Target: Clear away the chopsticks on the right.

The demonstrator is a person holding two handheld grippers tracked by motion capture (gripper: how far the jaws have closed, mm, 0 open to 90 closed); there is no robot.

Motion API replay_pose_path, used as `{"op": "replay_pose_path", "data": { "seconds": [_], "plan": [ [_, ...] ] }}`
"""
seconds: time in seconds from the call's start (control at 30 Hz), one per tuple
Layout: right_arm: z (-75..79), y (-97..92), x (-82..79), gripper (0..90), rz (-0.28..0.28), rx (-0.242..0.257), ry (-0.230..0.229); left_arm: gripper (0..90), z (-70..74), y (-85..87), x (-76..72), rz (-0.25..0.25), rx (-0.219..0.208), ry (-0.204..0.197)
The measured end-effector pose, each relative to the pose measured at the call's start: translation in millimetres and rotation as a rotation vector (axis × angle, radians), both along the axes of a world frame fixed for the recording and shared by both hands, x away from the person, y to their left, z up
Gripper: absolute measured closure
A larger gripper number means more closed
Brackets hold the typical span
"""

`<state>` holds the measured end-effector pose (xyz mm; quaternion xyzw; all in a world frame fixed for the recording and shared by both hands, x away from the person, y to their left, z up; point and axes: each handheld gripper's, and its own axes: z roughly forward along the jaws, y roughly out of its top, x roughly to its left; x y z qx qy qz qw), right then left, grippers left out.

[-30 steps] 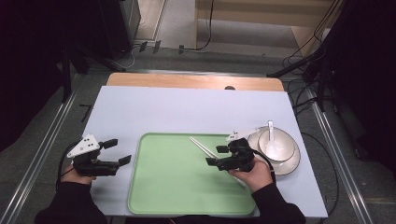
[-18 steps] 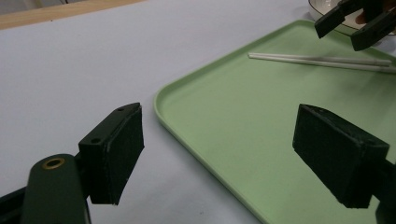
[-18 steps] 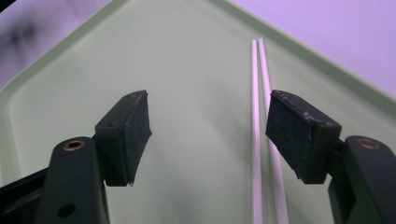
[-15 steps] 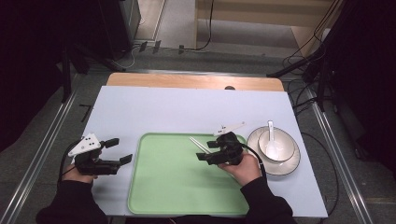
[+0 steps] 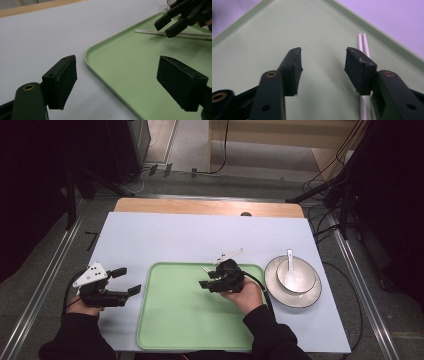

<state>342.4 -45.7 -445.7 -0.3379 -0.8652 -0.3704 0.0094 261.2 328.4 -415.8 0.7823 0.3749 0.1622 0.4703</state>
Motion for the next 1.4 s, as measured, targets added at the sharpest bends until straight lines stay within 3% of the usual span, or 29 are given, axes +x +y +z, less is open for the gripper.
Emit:
{"op": "replay_pose_path", "data": {
  "seconds": [0.23, 0.4, 0.47, 0.57, 0.83, 1.4],
  "plan": [
    [-7.3, 5.9, 11.5, 72.9, -0.082, -0.012, 0.006, 16.6, -0.3, 0.3, 0.4, 0.0, 0.001, 0.0],
    [-11.2, 10.0, 14.7, 89.8, -0.098, -0.011, -0.001, 16.6, -0.2, 0.4, 0.4, 0.0, 0.003, 0.0],
    [-13.3, 12.4, 18.0, 90.0, -0.097, -0.016, -0.006, 16.6, -0.3, 0.0, 0.4, -0.002, 0.001, 0.0],
    [-16.0, 17.3, 22.3, 90.0, -0.109, -0.033, 0.026, 16.6, -0.3, -0.1, 0.4, -0.002, 0.0, -0.001],
    [-15.8, 31.0, 34.3, 90.0, -0.113, -0.071, 0.02, 16.6, -0.3, 0.2, 0.4, -0.005, -0.003, -0.004],
    [-15.4, 17.5, 44.3, 90.0, -0.174, -0.082, 0.027, 16.6, 0.2, 0.2, 0.0, -0.003, -0.002, -0.006]
  ]
}}
